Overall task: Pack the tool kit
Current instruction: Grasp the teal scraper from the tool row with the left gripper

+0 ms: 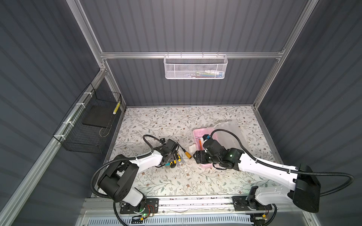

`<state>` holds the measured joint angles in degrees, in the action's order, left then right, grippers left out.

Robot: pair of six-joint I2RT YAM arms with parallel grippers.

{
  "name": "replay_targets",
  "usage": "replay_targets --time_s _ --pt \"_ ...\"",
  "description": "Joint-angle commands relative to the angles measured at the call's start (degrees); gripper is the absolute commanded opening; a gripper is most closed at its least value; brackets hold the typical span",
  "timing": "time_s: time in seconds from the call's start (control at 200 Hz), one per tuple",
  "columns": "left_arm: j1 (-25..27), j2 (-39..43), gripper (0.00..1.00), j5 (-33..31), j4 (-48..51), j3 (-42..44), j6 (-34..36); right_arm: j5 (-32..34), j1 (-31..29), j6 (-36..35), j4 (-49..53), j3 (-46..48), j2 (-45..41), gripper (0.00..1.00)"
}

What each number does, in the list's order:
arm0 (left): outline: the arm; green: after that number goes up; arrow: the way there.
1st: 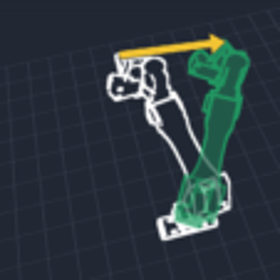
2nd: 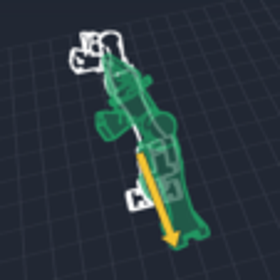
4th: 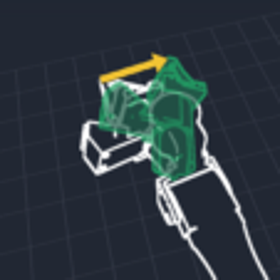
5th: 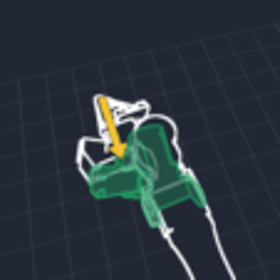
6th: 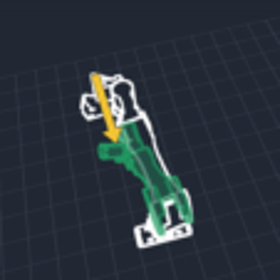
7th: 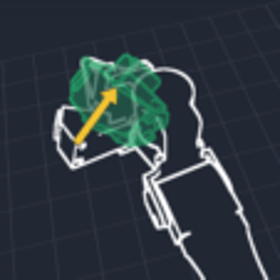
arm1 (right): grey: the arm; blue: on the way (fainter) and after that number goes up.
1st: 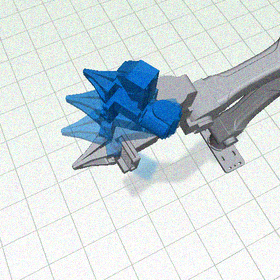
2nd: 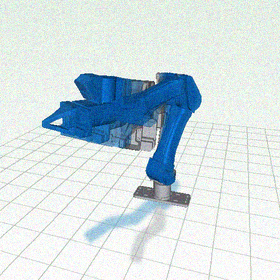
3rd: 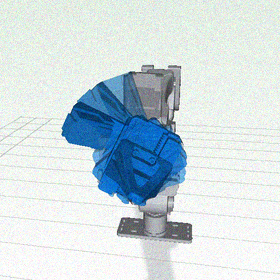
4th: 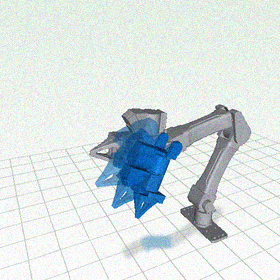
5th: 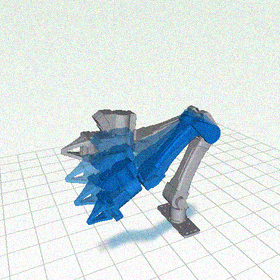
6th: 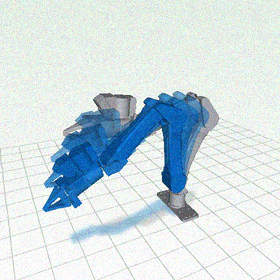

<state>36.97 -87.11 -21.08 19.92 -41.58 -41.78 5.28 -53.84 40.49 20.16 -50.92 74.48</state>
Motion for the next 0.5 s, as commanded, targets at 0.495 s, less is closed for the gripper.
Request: replay_targets --time_s 0.495 --pt "9.7 15.6 0.00 7.8 -6.1 -13.6 -8.4 6.7 9.3 3.2 6.5 3.0 -22.2 0.78"
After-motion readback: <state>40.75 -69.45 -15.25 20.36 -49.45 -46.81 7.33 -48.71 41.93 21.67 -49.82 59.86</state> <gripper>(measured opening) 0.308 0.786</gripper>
